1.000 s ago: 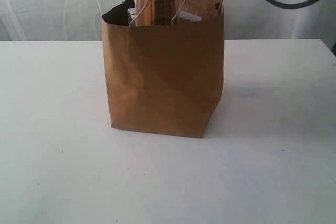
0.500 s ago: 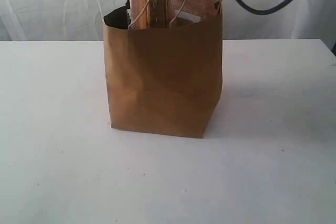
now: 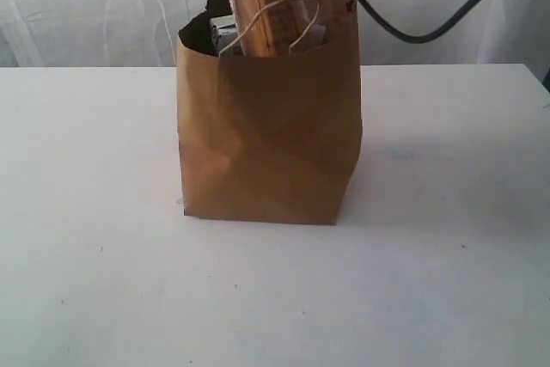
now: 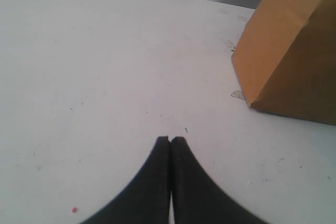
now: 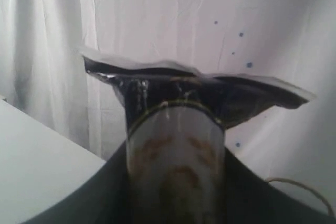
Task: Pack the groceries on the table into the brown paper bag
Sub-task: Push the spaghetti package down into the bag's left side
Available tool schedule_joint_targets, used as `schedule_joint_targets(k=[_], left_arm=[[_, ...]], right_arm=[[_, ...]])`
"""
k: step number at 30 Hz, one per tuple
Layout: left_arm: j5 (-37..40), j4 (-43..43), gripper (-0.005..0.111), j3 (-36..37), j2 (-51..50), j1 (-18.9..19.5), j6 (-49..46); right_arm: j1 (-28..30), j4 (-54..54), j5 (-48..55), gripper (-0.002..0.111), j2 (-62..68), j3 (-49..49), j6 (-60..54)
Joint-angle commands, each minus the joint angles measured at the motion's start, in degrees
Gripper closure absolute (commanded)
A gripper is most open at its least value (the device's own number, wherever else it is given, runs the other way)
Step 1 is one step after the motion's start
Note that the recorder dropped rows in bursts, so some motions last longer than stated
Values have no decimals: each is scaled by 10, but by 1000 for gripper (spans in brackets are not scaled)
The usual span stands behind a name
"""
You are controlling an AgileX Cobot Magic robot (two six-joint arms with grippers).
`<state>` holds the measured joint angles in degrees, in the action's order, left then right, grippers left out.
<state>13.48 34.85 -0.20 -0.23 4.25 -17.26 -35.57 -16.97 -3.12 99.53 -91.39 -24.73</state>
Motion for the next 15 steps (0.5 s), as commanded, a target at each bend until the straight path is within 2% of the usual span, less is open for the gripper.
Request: schedule_joint_targets(k=[1,4,15], left_arm=[[0,9,107,2,2,-3,4],[0,9,107,2,2,-3,4],[0,9,107,2,2,-3,4]], right_arm=[[3,14,-109,108,-1,2,-43],[3,1,-154,108,-7,2,-12],[3,1,-163,108,-23,2,179]])
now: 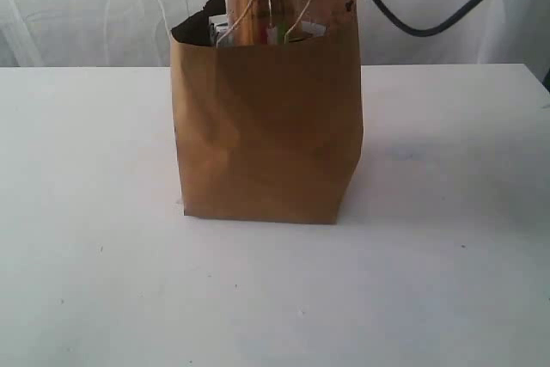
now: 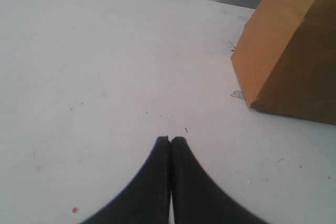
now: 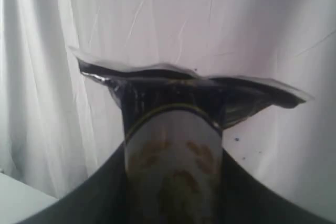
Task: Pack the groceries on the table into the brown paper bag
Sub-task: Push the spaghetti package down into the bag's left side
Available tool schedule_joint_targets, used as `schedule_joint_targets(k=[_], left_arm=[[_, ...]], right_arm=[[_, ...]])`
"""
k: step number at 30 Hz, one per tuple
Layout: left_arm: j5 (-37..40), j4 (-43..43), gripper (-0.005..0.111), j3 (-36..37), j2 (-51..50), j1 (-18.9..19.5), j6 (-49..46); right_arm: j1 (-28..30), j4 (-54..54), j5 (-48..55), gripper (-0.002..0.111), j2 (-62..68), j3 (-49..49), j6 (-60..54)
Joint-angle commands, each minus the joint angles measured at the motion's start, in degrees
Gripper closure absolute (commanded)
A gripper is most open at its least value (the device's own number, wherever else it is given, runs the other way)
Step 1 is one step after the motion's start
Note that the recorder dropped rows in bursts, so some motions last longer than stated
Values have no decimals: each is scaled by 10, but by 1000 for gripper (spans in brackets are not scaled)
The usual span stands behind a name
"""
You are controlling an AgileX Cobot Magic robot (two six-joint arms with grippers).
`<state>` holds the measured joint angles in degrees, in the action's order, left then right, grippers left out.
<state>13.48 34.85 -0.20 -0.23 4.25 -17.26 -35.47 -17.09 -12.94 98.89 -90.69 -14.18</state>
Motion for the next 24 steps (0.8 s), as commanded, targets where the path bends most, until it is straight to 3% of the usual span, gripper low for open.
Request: schedule_joint_targets(k=[1,9,19,24], left_arm=[[0,9,107,2,2,-3,4],[0,9,107,2,2,-3,4],[0,9,107,2,2,-3,4],[0,9,107,2,2,-3,4]], right_arm=[[2,2,-65,108,-16,-5,92],[1,6,-43,108,-11,-5,135],[-1,30,-135,108,30,-5,164],[-4,60,-131,108,41,-5,187]])
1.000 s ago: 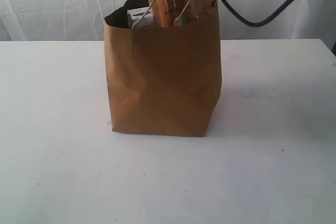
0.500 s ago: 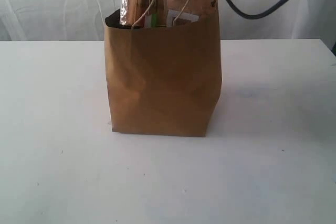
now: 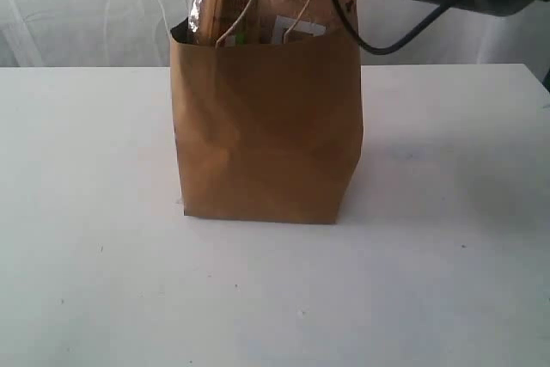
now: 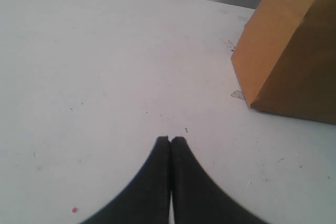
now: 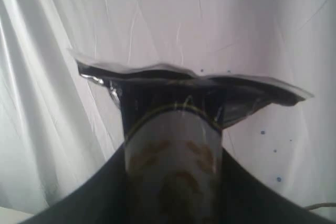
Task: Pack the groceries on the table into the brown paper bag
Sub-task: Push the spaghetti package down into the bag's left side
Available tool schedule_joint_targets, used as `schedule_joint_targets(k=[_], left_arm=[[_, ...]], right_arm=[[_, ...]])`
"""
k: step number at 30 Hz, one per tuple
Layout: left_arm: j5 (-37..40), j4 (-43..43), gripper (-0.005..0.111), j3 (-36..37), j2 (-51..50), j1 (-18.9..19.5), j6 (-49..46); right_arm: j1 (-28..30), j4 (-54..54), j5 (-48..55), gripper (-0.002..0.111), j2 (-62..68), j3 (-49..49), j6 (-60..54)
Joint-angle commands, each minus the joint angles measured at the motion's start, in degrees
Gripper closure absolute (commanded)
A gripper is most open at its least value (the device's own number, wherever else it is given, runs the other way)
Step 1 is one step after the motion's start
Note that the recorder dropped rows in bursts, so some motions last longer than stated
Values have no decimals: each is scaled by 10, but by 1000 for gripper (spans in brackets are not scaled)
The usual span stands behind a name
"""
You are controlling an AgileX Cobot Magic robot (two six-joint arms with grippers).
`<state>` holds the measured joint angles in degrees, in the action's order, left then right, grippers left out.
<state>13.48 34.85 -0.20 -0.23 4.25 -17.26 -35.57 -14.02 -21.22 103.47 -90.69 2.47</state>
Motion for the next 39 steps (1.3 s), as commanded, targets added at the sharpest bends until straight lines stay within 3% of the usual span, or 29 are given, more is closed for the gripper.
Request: schedule_joint_targets(k=[1,14,31,33,39], left_arm=[[0,9,107,2,2,-3,4],[0,9,107,2,2,-3,4],[0,9,107,2,2,-3,4],[0,9,107,2,2,-3,4],[0,9,107,2,2,-3,4]], right_arm=[[-4,34,-47,108,-4,-5,21],[-21,36,5,108,12,-5,11],[-21,36,68,108,18,-5,-88],[-21,36,76,105,18,-5,-115],[-21,36,106,78,18,-5,-148]])
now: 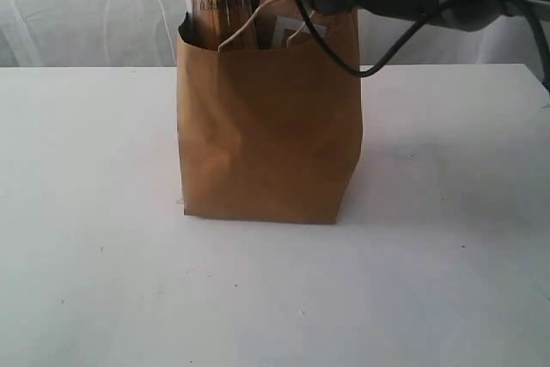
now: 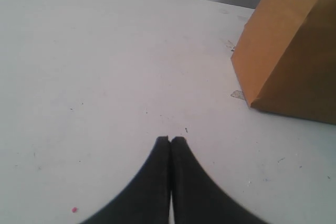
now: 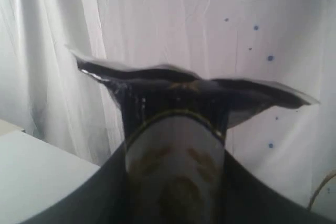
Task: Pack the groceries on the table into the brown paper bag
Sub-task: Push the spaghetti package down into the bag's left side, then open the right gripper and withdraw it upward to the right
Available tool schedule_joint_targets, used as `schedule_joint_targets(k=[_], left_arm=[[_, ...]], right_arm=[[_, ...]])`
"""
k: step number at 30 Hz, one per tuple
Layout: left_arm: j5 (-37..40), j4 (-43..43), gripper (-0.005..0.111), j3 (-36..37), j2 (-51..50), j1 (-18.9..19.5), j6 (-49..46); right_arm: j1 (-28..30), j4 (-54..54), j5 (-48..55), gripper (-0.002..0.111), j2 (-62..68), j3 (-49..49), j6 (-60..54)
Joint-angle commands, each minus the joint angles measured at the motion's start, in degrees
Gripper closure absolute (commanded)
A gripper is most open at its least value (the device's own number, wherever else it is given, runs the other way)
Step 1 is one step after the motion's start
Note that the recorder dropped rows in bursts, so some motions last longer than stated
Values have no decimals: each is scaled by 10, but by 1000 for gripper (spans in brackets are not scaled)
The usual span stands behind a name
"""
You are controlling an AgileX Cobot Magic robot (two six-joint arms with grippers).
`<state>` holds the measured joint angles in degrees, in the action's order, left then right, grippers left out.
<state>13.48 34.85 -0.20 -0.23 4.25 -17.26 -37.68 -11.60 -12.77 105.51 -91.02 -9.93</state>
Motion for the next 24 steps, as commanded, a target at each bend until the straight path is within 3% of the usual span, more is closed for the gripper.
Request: schedule_joint_targets(k=[1,4,9,14,18,20,24], left_arm=[[0,9,107,2,2,-3,4],[0,9,107,2,2,-3,4],[0,9,107,2,2,-3,4],[0,9,107,2,2,-3,4],[0,9,107,2,2,-3,4],[0,9,107,2,2,-3,4],[0,9,107,2,2,-3,4]], right_arm=[[0,12,21,76,-3,-2,-24],[0,12,26,73,-3,-2,-24],[8,12,37,56,-3,-2,-41],[31,-5,73,56,-3,-2,-39],[52,-3,188,58,6,-2,-38],[52,-3,161,64,6,-2,-38],[52,-3,106,64,-12,-3,-28]])
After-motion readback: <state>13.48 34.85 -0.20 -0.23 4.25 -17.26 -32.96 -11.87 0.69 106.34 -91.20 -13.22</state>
